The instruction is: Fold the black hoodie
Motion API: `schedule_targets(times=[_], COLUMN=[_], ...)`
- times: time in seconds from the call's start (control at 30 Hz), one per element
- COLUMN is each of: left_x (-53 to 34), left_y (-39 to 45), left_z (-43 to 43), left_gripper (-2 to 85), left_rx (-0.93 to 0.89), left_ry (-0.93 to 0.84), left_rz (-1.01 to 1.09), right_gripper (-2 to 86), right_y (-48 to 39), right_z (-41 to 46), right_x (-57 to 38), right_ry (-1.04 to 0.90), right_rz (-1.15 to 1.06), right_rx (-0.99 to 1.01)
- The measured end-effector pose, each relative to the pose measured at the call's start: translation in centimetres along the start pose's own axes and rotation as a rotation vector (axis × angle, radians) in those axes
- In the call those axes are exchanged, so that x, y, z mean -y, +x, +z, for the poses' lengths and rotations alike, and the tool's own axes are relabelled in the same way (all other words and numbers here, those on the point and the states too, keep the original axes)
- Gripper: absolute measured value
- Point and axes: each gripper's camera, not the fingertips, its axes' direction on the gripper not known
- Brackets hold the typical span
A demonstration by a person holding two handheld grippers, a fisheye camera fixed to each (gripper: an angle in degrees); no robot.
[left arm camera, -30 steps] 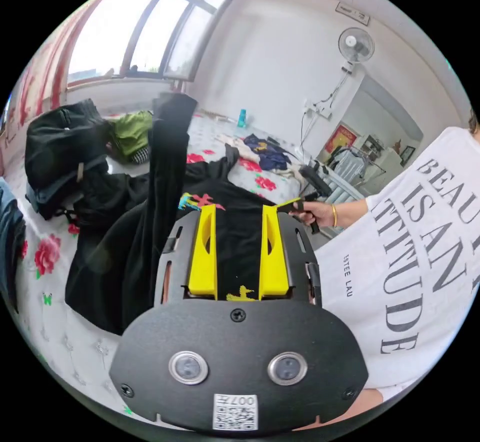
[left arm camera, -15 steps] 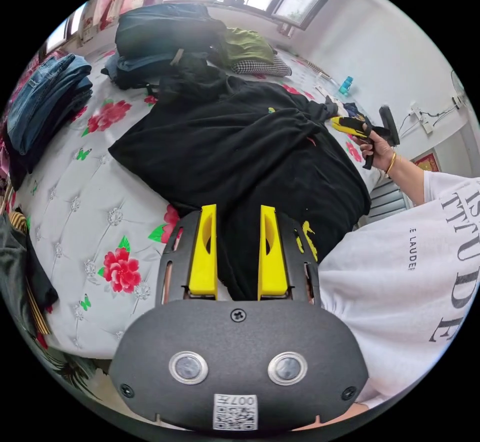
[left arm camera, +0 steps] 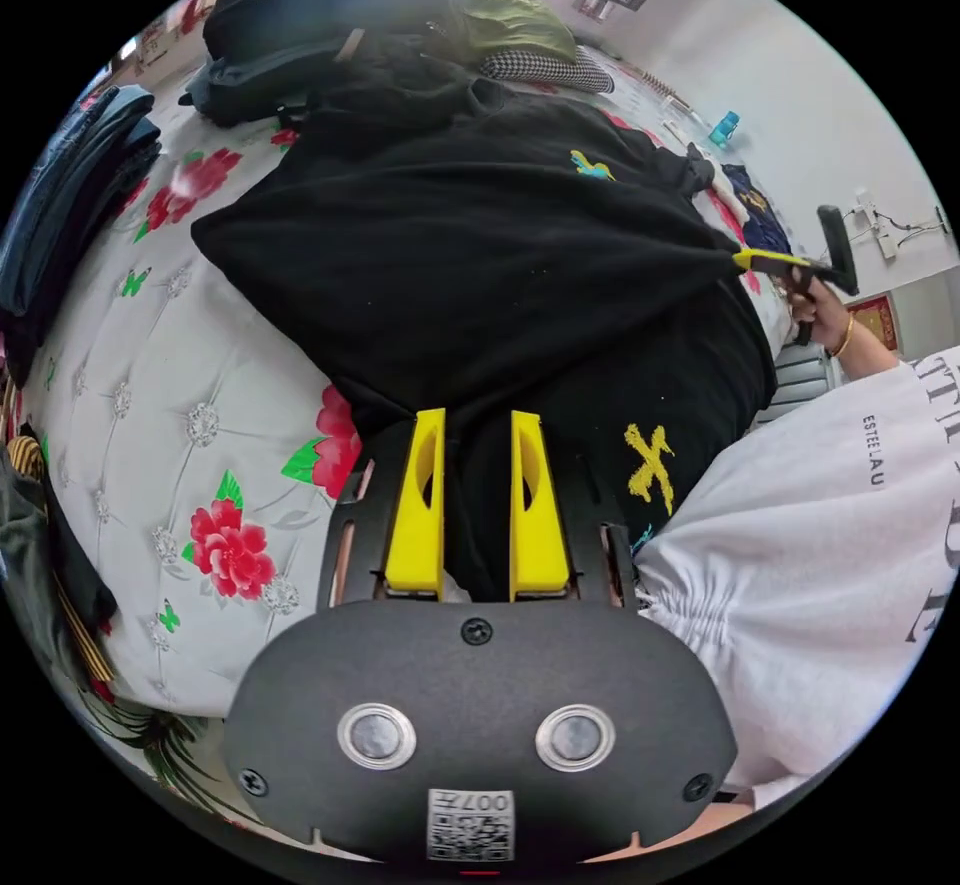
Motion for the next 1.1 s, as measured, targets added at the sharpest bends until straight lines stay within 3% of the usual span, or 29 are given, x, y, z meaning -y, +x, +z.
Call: schedule_targets(times=[0.1, 0.27, 0.43, 0.6, 0.77, 0.9, 0.97, 1.1], left_x=[1.1, 3.3, 7.0, 9.7, 11.0, 11.9, 12.3, 12.8], left_y=[-1.2, -3.4, -4.8, -4.4, -5.4, -6.4, -6.7, -7.8], left_z=[-0.9, -2.9, 4.0, 6.7, 8.1, 9.1, 9.5, 10.3], left_gripper=[10.3, 10.4, 10.9, 9.9, 9.9, 9.9, 9.9, 9.7], left_rx=[-0.064, -0.019, 0.017, 0.163, 0.193, 0.211, 0.218, 0.215], left_ry=[-0.002, 0.095, -0.113, -0.165, -0.180, -0.187, -0.190, -0.187], left_rz=[0.025, -0.034, -0.124, -0.127, -0.171, -0.228, -0.236, -0.273], right_gripper=[2.0, 4.1, 6.3, 8.9, 9.4, 6.5, 3.8, 2.0], right_y=[1.2, 1.7, 8.2, 14.1, 19.6, 25.8, 26.1, 19.9], right_z=[-0.5, -4.8, -10.3, -18.0, -20.5, -17.4, -17.6, -27.7], right_x=[-0.4, 0.8, 2.7, 9.1, 15.8, 19.0, 19.8, 16.9], right_ry=[0.041, 0.180, 0.377, 0.532, 0.481, 0.235, 0.202, 0.644], right_rz=[0.077, 0.070, 0.293, 0.424, 0.545, 0.689, 0.659, 0.180], right_rx=[0.064, 0.041, 0.014, -0.240, -0.390, -0.352, -0.334, -0.137])
